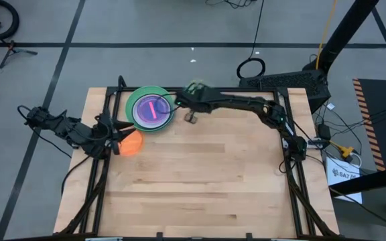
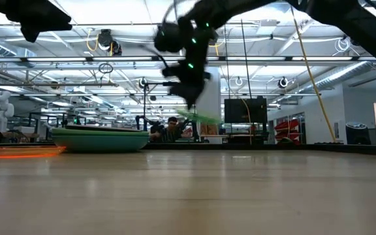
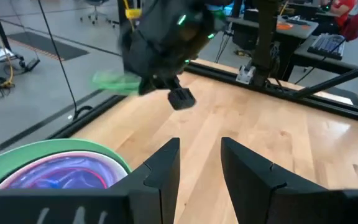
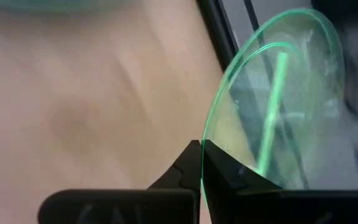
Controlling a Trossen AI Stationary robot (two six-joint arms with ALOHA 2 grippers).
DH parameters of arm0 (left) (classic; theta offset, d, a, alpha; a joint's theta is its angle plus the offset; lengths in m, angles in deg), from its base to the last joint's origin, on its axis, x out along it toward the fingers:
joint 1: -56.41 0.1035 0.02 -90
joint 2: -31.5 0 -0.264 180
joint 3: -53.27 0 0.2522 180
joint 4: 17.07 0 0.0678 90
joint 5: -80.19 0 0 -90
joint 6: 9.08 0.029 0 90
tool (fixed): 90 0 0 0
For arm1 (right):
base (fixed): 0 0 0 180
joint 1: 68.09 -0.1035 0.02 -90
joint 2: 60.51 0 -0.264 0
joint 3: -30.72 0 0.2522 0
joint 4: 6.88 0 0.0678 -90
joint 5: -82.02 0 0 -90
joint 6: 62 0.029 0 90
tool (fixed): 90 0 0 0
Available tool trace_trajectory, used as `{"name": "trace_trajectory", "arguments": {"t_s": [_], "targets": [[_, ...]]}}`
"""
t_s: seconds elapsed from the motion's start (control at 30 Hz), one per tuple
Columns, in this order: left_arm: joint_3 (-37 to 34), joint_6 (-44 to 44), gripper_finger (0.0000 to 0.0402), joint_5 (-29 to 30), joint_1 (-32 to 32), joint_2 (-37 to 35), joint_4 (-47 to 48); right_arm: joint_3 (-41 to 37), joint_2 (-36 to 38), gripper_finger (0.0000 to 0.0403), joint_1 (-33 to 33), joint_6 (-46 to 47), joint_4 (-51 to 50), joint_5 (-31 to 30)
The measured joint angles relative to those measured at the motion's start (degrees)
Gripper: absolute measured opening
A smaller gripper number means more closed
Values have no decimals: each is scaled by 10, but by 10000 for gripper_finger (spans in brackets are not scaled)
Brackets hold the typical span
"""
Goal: Stack plastic plates
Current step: Stack the small green plate on top of the small pink plate
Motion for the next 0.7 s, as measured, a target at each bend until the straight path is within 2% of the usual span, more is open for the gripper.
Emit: {"name": "trace_trajectory", "arguments": {"t_s": [0.13,0.33,0.57,0.7], "targets": [[-20,22,122,1,0,11,-45,21,0,1,-52,-80,112,25],[-20,42,122,5,0,10,-88,31,0,1,-117,-167,210,65],[-20,61,122,5,0,10,-111,31,-32,0,-139,-215,298,113],[-20,82,122,5,0,10,-125,31,-51,0,-139,-253,338,95]]}}
